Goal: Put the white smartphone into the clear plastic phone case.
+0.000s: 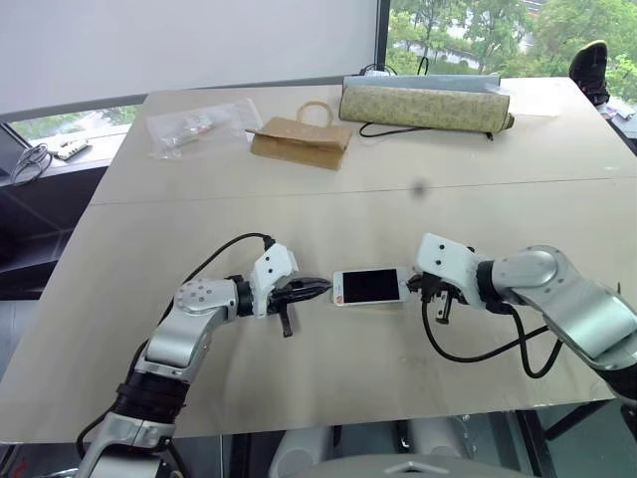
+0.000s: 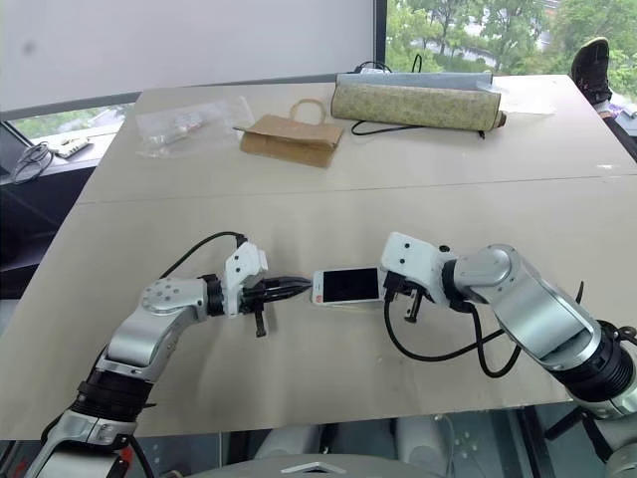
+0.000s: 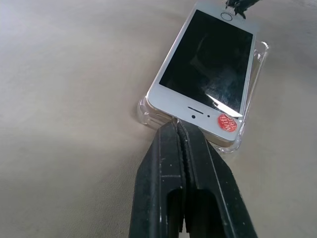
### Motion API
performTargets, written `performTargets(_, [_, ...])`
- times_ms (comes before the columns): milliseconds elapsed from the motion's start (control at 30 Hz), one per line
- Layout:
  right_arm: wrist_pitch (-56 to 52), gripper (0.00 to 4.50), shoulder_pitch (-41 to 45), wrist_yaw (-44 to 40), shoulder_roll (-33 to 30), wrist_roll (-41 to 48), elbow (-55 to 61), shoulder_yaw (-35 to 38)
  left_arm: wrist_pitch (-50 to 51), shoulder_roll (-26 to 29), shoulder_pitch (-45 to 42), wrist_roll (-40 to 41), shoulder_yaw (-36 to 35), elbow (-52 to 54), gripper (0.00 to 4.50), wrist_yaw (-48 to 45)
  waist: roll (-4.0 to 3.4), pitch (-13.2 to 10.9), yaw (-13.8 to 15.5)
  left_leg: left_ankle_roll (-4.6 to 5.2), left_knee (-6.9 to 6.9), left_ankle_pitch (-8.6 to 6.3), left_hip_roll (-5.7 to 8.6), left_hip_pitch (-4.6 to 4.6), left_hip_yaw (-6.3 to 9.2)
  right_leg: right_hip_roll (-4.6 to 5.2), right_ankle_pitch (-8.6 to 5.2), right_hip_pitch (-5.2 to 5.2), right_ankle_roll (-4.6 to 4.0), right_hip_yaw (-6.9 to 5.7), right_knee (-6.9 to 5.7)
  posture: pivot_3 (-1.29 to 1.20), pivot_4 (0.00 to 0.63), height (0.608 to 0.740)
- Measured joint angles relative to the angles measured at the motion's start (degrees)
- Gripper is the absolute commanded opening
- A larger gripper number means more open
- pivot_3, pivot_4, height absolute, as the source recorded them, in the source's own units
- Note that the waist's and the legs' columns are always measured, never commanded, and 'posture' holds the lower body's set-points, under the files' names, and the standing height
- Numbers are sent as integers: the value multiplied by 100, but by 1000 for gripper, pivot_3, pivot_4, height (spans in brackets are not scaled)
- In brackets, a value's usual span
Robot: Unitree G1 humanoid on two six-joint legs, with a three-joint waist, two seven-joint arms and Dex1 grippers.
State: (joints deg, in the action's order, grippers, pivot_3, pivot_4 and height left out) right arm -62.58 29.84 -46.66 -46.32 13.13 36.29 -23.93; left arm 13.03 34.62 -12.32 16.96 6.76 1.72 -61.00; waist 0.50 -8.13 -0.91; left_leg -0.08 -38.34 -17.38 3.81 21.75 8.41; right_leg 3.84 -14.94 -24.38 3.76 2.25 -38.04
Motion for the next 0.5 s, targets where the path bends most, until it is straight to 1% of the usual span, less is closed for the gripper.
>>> performTargets(133, [1, 0, -95, 6, -8, 176, 105, 94, -39, 0, 1, -3, 3, -13, 27, -3, 0, 0, 1, 0, 0, 0, 0, 0, -1, 0, 0, 0, 0, 1, 0, 0, 150, 740])
performTargets(267, [45, 0, -86, 212, -12, 124, -91, 339, -101, 0, 24, -5, 4, -33, 27, -7, 1, 0, 4, 0, -1, 0, 0, 0, -1, 0, 0, 1, 0, 1, -1, 0, 150, 740])
performTargets(367, [63, 0, 17, 362, 24, 57, -516, 505, -142, 6, 50, -6, -1, -92, 27, -5, 0, 0, -3, 0, 0, 0, 0, -2, -3, 0, 0, 0, 0, 3, -1, 0, 150, 740])
performTargets(500, [227, 0, 381, 503, 304, 13, -1078, 656, -180, 7, 170, -8, 9, -110, 27, 2, 2, 1, -9, 0, 0, 0, -1, -1, -2, -1, 0, 0, 0, 1, -1, 0, 150, 740])
